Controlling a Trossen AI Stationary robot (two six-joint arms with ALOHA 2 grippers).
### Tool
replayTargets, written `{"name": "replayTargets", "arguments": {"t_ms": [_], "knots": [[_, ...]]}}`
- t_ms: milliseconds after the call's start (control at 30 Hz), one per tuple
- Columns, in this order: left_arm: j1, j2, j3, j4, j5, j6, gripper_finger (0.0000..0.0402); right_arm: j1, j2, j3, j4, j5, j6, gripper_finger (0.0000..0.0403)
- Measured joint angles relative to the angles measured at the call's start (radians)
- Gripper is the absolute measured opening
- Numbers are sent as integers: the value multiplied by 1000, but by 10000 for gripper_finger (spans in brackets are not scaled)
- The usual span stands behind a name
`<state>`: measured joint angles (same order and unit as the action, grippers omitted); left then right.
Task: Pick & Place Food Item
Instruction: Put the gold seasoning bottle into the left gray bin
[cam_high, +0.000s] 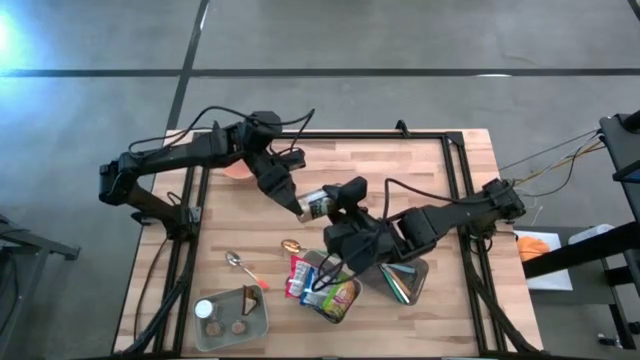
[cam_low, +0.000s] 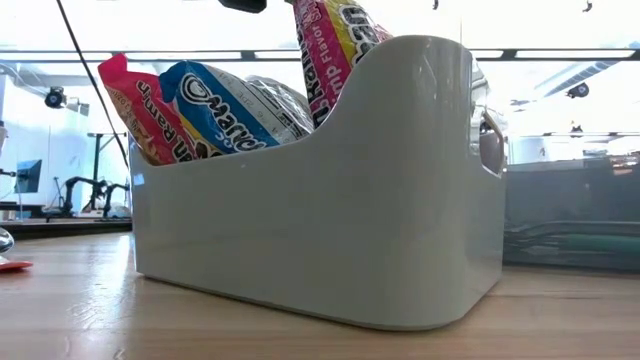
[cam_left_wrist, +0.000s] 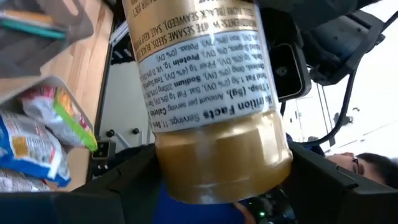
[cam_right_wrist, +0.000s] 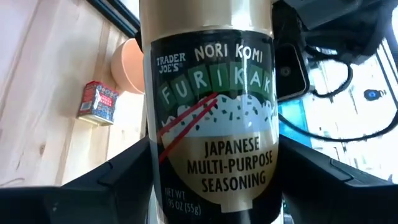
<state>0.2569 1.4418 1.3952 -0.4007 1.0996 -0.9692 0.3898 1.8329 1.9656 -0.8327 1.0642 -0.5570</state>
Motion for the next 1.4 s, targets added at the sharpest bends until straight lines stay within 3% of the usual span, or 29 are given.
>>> {"name": "replayTargets", "arguments": {"t_ms": [133, 600, 900, 1400], "knots": [[0, -8, 18, 27, -36, 63, 279, 4, -7, 1, 18, 19, 88, 274], [0, -8, 74, 13, -162, 43, 280, 13, -14, 3, 2, 45, 246, 274], [1, -10, 74, -55, -154, 202, 281, 16, -13, 1, -2, 25, 334, 274], [32, -48, 73, -123, -83, 271, 281, 34, -12, 27, 11, 25, 394, 274]]}}
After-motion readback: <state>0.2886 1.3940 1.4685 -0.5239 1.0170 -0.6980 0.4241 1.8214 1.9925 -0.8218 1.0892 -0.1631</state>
